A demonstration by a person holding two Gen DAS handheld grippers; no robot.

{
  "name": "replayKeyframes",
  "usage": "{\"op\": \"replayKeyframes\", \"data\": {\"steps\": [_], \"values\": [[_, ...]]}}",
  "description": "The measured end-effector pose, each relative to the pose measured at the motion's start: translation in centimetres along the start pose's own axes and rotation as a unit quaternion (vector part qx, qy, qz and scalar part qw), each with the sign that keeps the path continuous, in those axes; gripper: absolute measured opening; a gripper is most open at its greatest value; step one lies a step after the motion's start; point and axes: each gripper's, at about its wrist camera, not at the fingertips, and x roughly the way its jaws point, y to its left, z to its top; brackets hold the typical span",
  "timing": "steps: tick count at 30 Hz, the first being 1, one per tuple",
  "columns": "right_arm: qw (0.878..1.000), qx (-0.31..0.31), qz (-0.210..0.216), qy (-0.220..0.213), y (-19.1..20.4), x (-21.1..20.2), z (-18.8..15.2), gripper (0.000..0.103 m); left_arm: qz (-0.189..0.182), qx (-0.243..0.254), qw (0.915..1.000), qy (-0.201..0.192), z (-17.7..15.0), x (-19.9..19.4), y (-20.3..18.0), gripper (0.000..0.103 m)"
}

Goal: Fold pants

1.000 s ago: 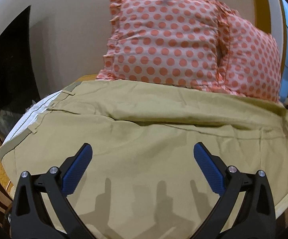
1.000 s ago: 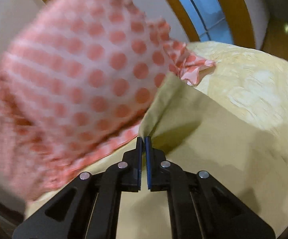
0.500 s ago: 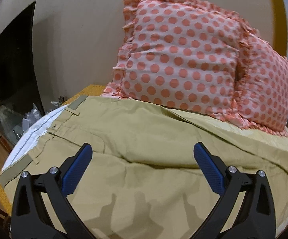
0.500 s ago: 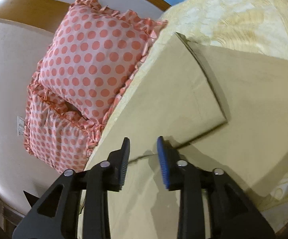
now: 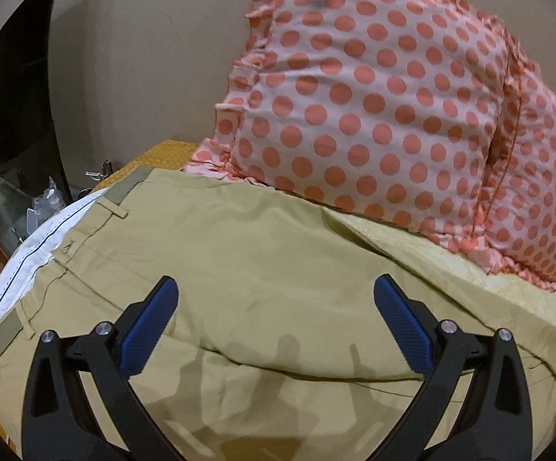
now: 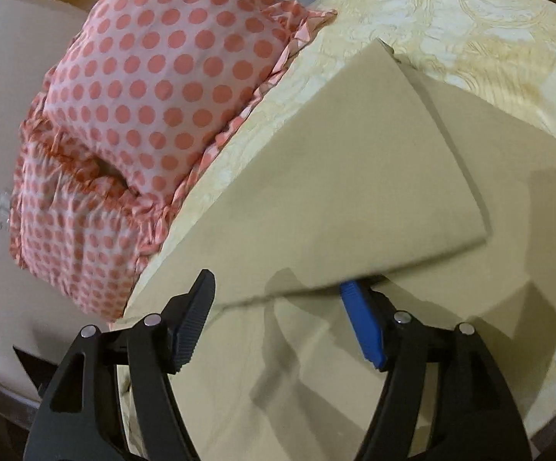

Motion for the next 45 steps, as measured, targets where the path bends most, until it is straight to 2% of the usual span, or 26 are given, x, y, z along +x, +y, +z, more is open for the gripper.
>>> {"op": "replayKeyframes", "data": {"steps": [2, 3, 4, 5, 8, 11, 14, 18, 20, 22, 23, 25, 28, 29, 30, 32, 34, 37, 41, 44, 45], "values": [[1.000, 0.009, -0.005, -0.026, -0.3, 0.4, 0.5, 0.063, 0.001, 0.000, 1.0000, 0.006, 0.4, 0.9, -0.1, 0.101], [0.999, 0.013, -0.006, -0.040, -0.6, 0.8, 0.8, 0.048, -0.003, -0.004, 0.9999, 0.011, 0.7, 1.4, -0.1, 0.101], [0.999, 0.014, 0.009, -0.050, -1.1, 1.3, 1.2, 0.010, -0.009, -0.009, 0.9998, 0.014, 1.0, 1.8, -0.1, 0.101], [0.998, 0.013, 0.021, -0.054, -1.5, 1.5, 1.5, 0.002, -0.022, -0.017, 0.9994, 0.019, 1.4, 2.3, 0.1, 0.101], [0.990, 0.021, 0.105, -0.094, -2.7, -0.5, 1.3, 0.002, -0.057, -0.055, 0.9961, 0.039, 2.5, 3.7, 0.7, 0.101], [0.980, -0.007, 0.141, -0.138, -2.5, -3.2, 1.0, 0.001, -0.077, -0.102, 0.9902, 0.058, 3.5, 5.4, 1.2, 0.101], [0.977, -0.015, 0.154, -0.145, -2.2, -3.9, 1.4, 0.001, -0.078, -0.137, 0.9827, 0.097, 4.4, 7.9, 1.5, 0.100], [0.977, -0.020, 0.156, -0.142, -2.0, -3.4, 1.9, 0.001, -0.053, -0.145, 0.9796, 0.129, 5.4, 10.9, 1.1, 0.089], [0.977, -0.017, 0.159, -0.138, -2.3, -3.2, 2.0, 0.001, -0.027, -0.141, 0.9782, 0.150, 5.8, 13.0, 0.9, 0.071], [0.978, -0.015, 0.162, -0.134, -2.5, -3.0, 2.1, 0.001, -0.029, -0.142, 0.9731, 0.179, 5.6, 15.1, 1.5, 0.006], [0.978, -0.016, 0.162, -0.132, -2.6, -3.1, 2.0, 0.001, -0.051, -0.161, 0.9678, 0.186, 5.2, 15.4, 2.2, 0.006], [0.978, -0.017, 0.161, -0.130, -2.8, -3.5, 2.0, 0.001, -0.071, -0.183, 0.9677, 0.158, 4.6, 13.4, 3.3, 0.005], [0.978, -0.024, 0.157, -0.138, -3.3, -5.1, 1.5, 0.001, -0.083, -0.140, 0.9808, 0.107, 3.7, 6.5, 3.9, 0.005], [0.978, -0.031, 0.145, -0.144, -3.7, -5.9, 1.2, 0.001, -0.089, -0.126, 0.9847, 0.082, 2.5, 2.5, 4.4, 0.006], [0.980, -0.036, 0.130, -0.147, -4.2, -6.5, 0.8, 0.001, -0.090, -0.120, 0.9860, 0.072, 1.9, 0.4, 4.6, 0.007], [0.982, -0.035, 0.111, -0.149, -5.2, -7.2, 0.3, 0.001, -0.089, -0.105, 0.9889, 0.056, -1.7, -4.6, 5.6, 0.009], [0.984, -0.026, 0.096, -0.145, -6.6, -7.6, -0.5, 0.001, -0.088, -0.107, 0.9883, 0.062, -5.8, -7.8, 6.8, 0.010], [0.987, -0.018, 0.075, -0.144, -8.2, -7.9, -1.4, 0.001, -0.080, -0.122, 0.9864, 0.075, -9.7, -9.6, 8.2, 0.009], [0.987, -0.015, 0.044, -0.153, -9.4, -8.6, -2.5, 0.001, -0.075, -0.135, 0.9847, 0.080, -12.9, -10.4, 9.6, 0.008], [0.987, -0.031, -0.001, -0.155, -9.4, -9.1, -3.4, 0.002, -0.075, -0.128, 0.9861, 0.076, -14.1, -10.5, 9.8, 0.012], [0.987, -0.031, -0.015, -0.159, -9.4, -9.5, -3.7, 0.009, -0.076, -0.126, 0.9865, 0.071, -14.3, -10.8, 9.7, 0.014]]}}
